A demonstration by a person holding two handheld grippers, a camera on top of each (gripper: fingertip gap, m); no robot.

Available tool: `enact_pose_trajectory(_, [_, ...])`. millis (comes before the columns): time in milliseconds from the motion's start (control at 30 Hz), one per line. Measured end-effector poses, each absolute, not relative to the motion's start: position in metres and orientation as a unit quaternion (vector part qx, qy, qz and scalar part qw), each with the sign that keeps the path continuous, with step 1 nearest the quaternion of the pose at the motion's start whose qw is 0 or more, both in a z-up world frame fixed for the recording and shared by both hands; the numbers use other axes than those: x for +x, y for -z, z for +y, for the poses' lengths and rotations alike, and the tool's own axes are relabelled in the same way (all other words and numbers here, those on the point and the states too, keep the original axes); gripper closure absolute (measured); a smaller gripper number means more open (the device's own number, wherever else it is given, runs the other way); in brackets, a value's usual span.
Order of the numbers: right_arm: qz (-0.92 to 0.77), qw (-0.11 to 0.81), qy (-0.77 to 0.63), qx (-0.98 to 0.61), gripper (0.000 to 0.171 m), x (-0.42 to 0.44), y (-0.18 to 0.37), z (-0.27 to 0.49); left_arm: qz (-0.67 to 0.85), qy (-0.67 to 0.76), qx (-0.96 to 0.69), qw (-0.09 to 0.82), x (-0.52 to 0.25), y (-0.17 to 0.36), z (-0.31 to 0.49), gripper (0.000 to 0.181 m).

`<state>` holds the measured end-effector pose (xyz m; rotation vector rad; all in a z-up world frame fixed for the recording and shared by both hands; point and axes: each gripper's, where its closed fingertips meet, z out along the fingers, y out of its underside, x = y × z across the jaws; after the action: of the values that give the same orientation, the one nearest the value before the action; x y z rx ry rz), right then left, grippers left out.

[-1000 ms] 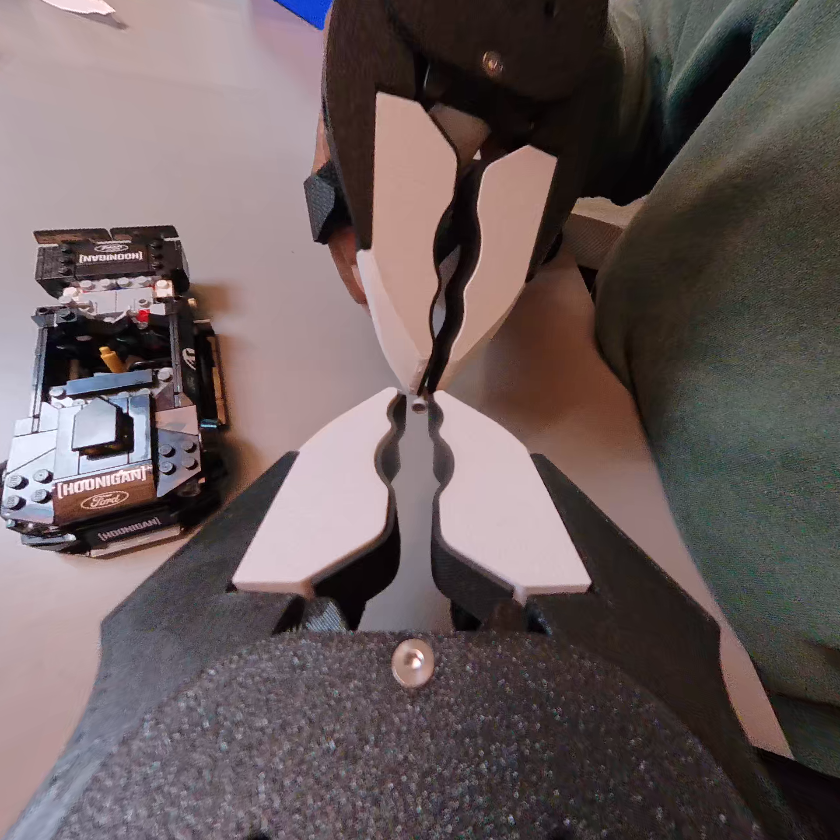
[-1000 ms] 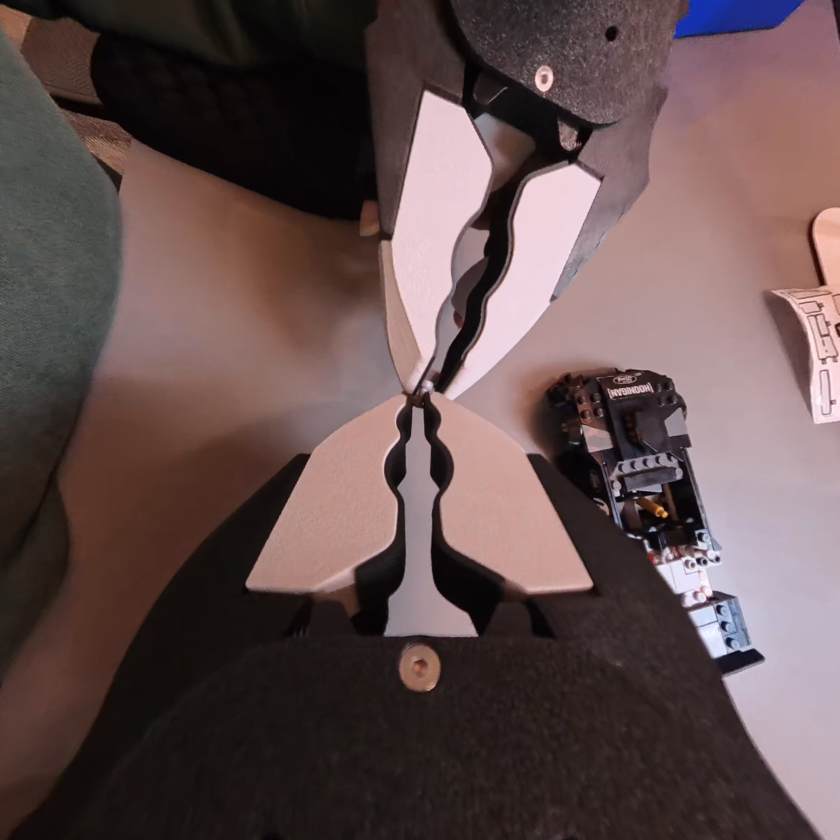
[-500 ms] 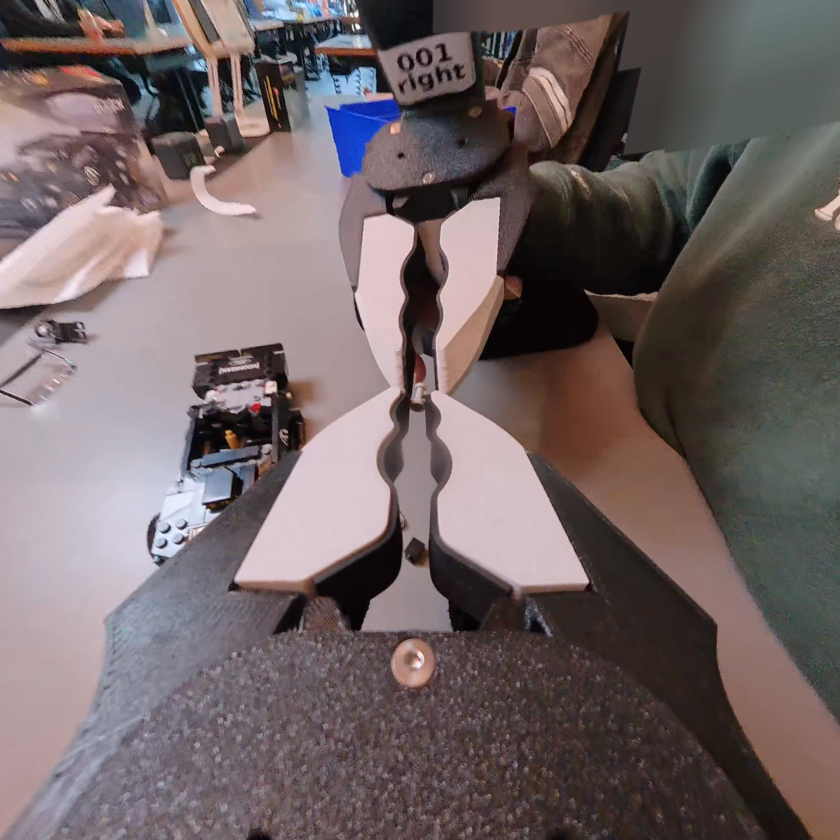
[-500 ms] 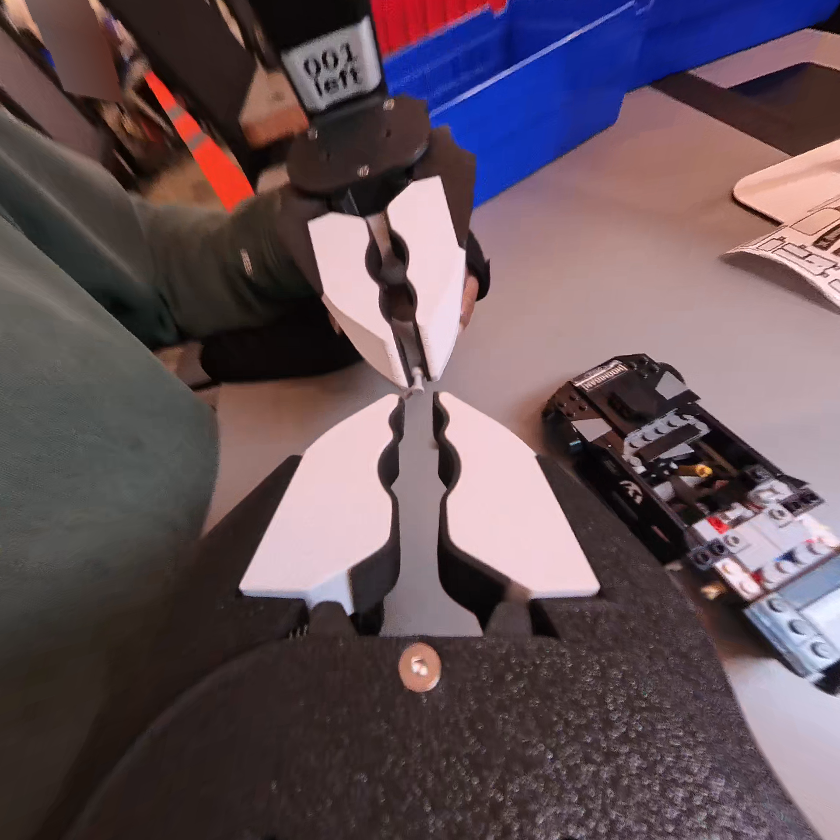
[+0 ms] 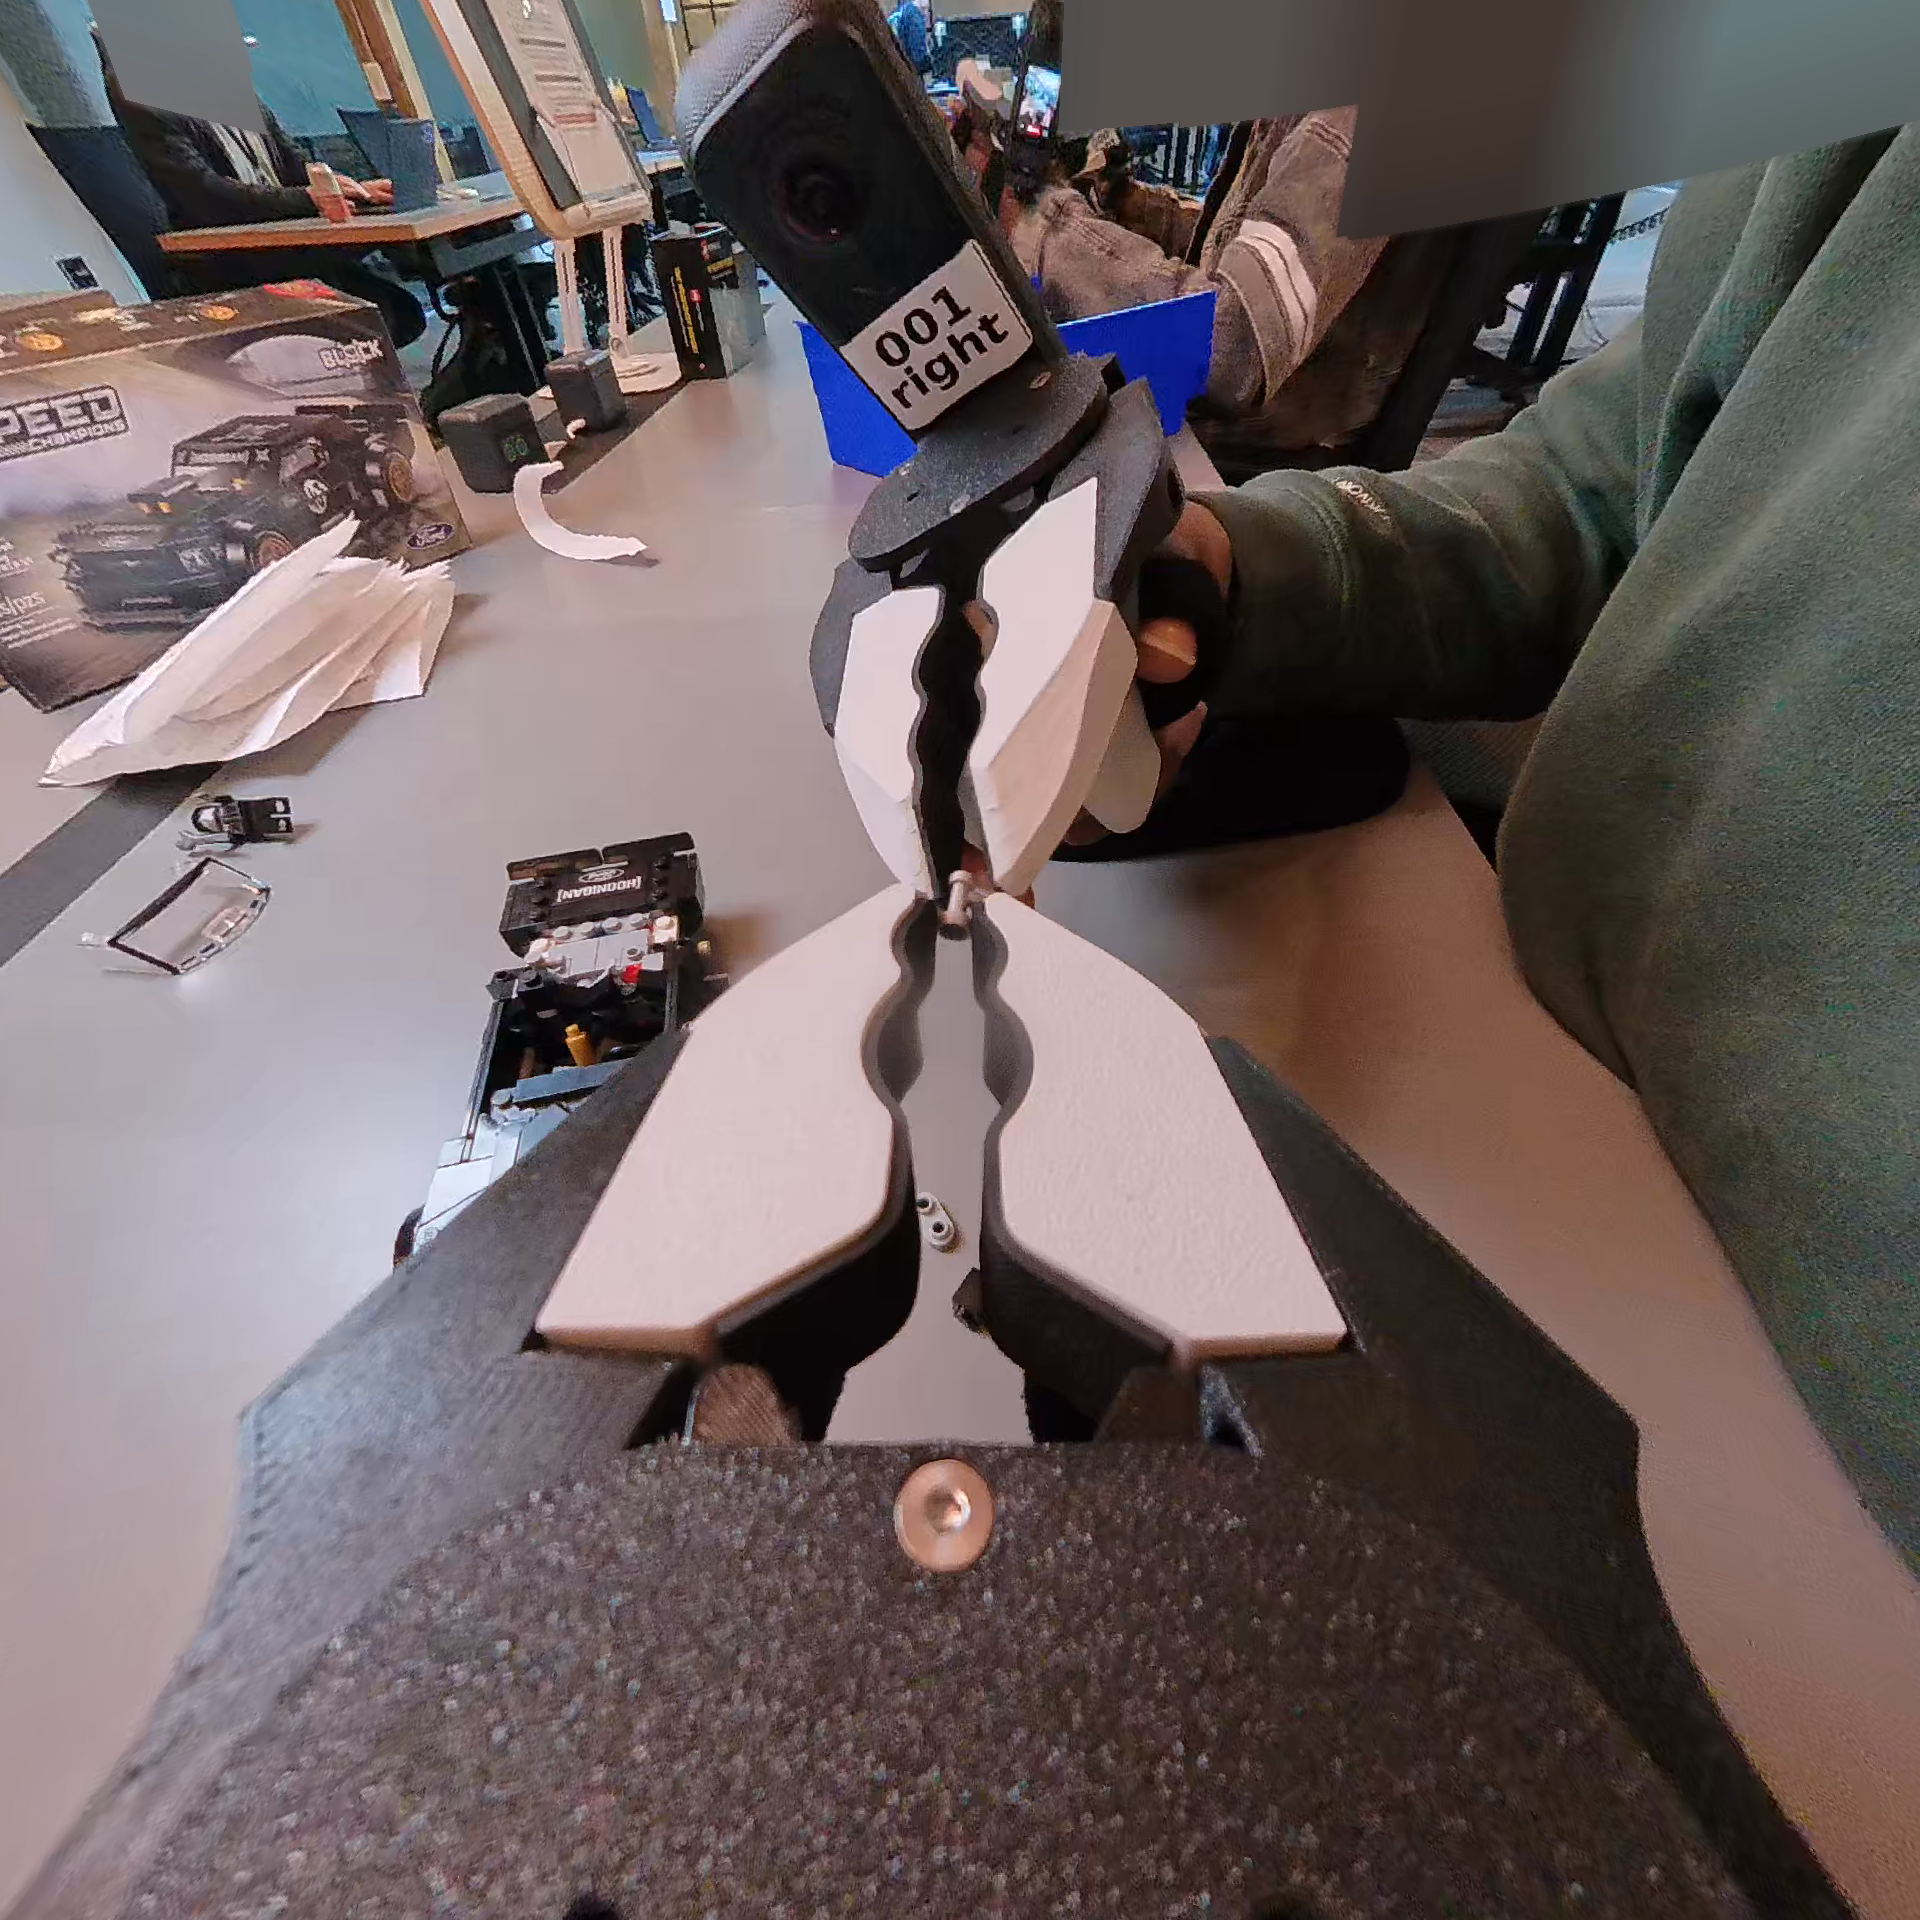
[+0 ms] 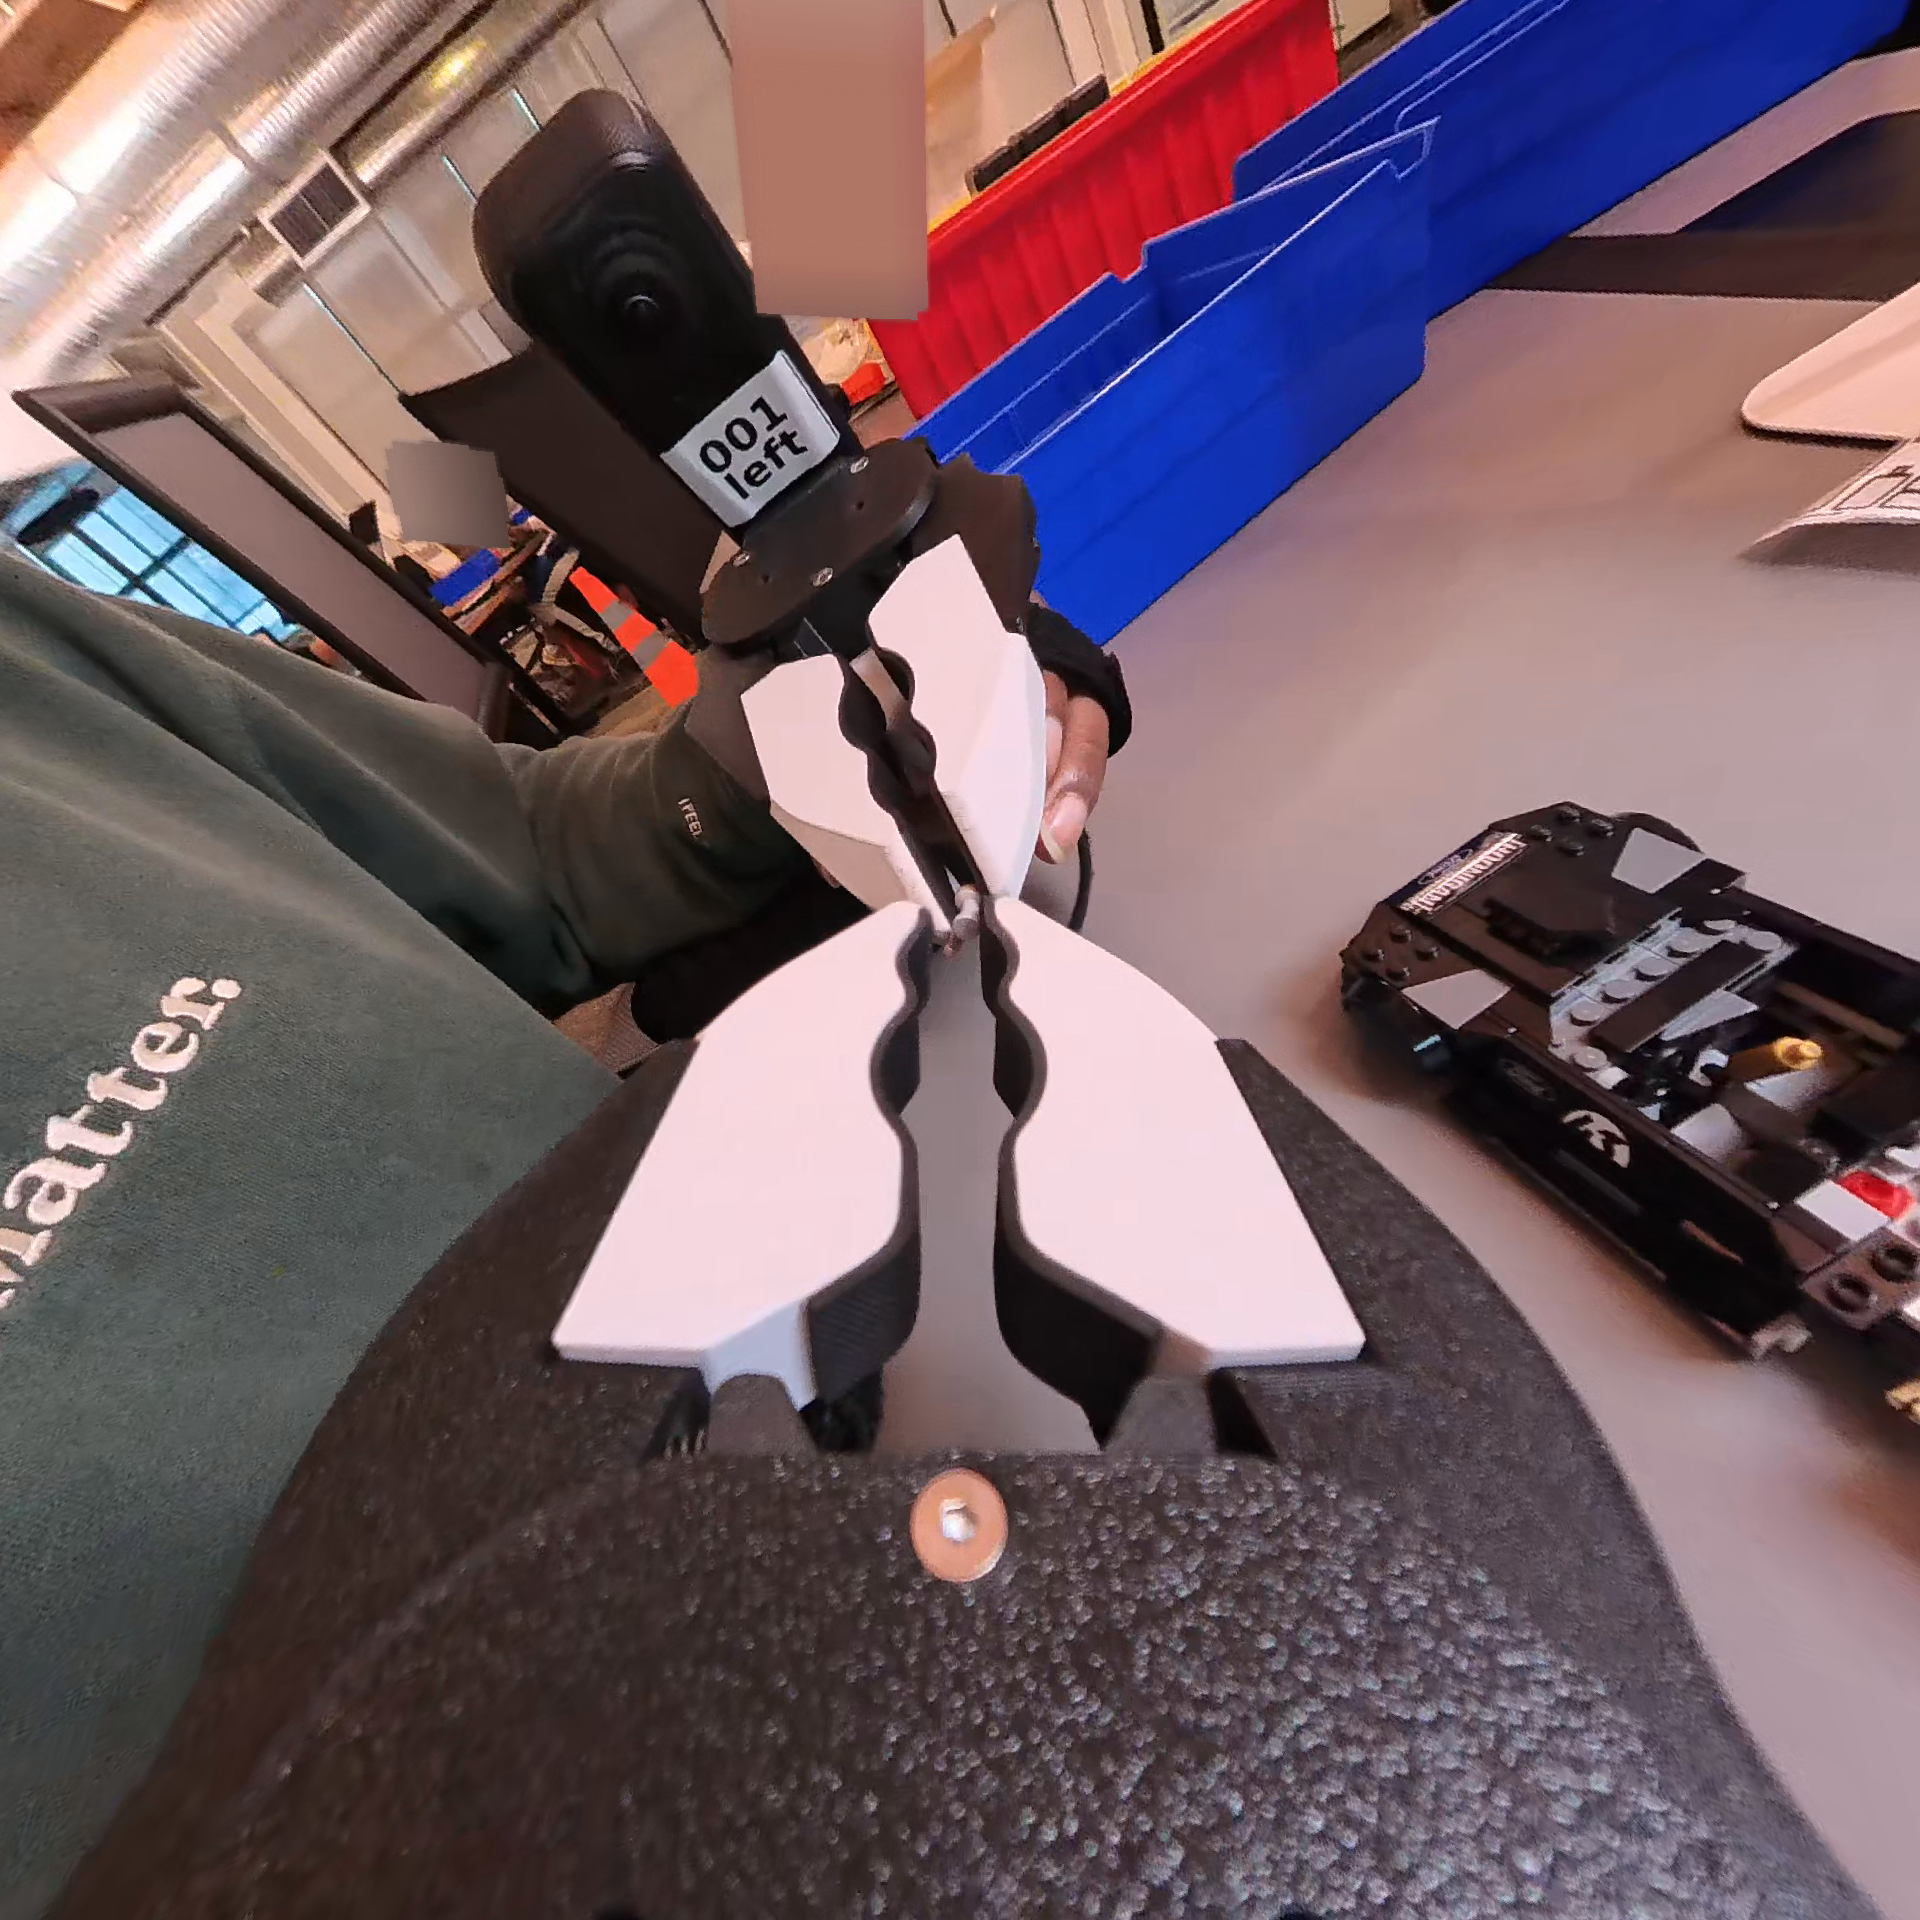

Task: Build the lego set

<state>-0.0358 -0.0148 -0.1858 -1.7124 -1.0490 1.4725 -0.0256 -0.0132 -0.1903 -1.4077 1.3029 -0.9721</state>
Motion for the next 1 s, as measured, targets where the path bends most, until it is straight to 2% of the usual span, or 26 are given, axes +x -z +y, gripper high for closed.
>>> enact_pose_trajectory(233, [-0.401,0.313,-0.535,-0.675,0.167,-0.035,0.193,-0.01,0.539,0.376,-0.588,0.472,-0.026,0.197,-0.01,0.174])
enact_pose_trajectory(333, [-0.432,0.279,-0.454,-0.728,0.167,-0.031,0.219,-0.003,0.563,0.326,-0.631,0.423,-0.032,0.224,-0.005,0.165])
enact_pose_trajectory(433, [-0.478,0.248,-0.362,-0.76,0.167,-0.026,0.244,0.0,0.581,0.277,-0.689,0.333,-0.042,0.264,-0.006,0.157])
enact_pose_trajectory(533, [-0.502,0.215,-0.324,-0.773,0.167,-0.03,0.257,-0.003,0.589,0.251,-0.711,0.291,-0.042,0.284,-0.01,0.157])
enact_pose_trajectory(1000, [-0.532,0.15,-0.266,-0.79,0.167,-0.033,0.284,-0.002,0.585,0.266,-0.72,0.261,-0.034,0.293,-0.018,0.16])
